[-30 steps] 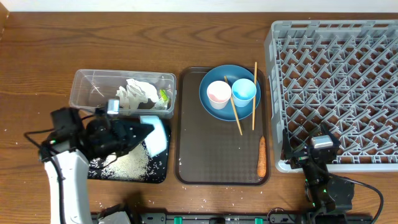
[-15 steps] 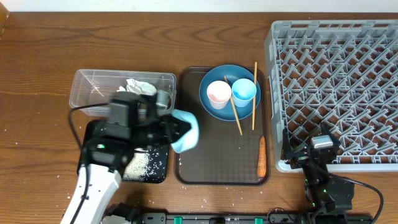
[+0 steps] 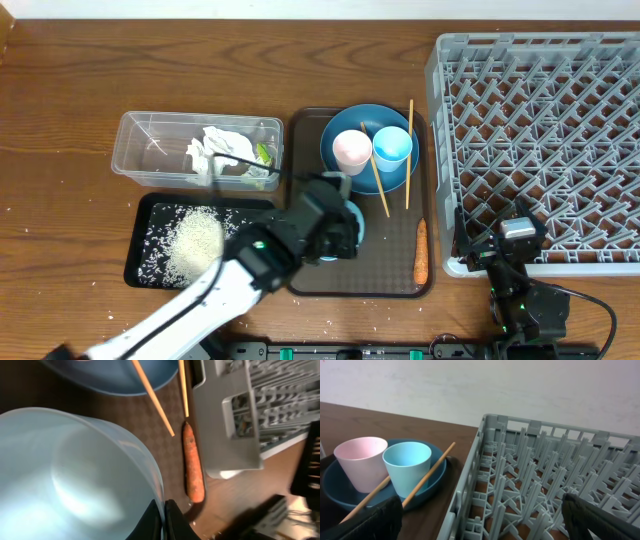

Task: Sort waste into correct bins and load items into the dishwasher rack
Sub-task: 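Carry the empty bowl back and set it on the brown tray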

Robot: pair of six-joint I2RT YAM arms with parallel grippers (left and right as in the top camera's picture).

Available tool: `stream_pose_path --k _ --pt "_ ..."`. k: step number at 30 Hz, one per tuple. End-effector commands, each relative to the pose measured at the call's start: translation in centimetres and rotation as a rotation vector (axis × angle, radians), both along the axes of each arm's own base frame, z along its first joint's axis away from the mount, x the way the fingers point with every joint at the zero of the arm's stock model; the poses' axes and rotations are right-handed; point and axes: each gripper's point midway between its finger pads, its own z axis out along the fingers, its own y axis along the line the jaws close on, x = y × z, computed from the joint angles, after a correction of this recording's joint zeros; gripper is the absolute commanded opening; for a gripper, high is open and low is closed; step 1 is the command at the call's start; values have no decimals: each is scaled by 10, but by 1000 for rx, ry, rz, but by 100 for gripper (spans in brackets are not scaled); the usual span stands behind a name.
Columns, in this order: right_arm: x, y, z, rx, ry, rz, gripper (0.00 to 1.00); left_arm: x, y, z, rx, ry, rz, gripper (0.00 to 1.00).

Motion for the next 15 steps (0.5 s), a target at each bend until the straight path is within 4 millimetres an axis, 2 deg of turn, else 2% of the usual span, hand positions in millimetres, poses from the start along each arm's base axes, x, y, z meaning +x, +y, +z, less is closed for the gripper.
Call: stream_pose_path --k 1,4,8,11,15 --pt "0 1 0 -6 -1 7 99 4 -9 -17 56 -21 12 6" --pt "0 1 0 -6 -1 7 99 2 -22 -34 73 -7 -17 6" --pt "0 1 0 -6 -1 7 99 -1 -24 -55 115 27 -29 7" --pt "0 1 0 -6 -1 7 99 -2 -23 -64 136 45 -30 13" --pt "0 1 0 -6 -1 7 99 -2 -23 -65 138 46 -30 24"
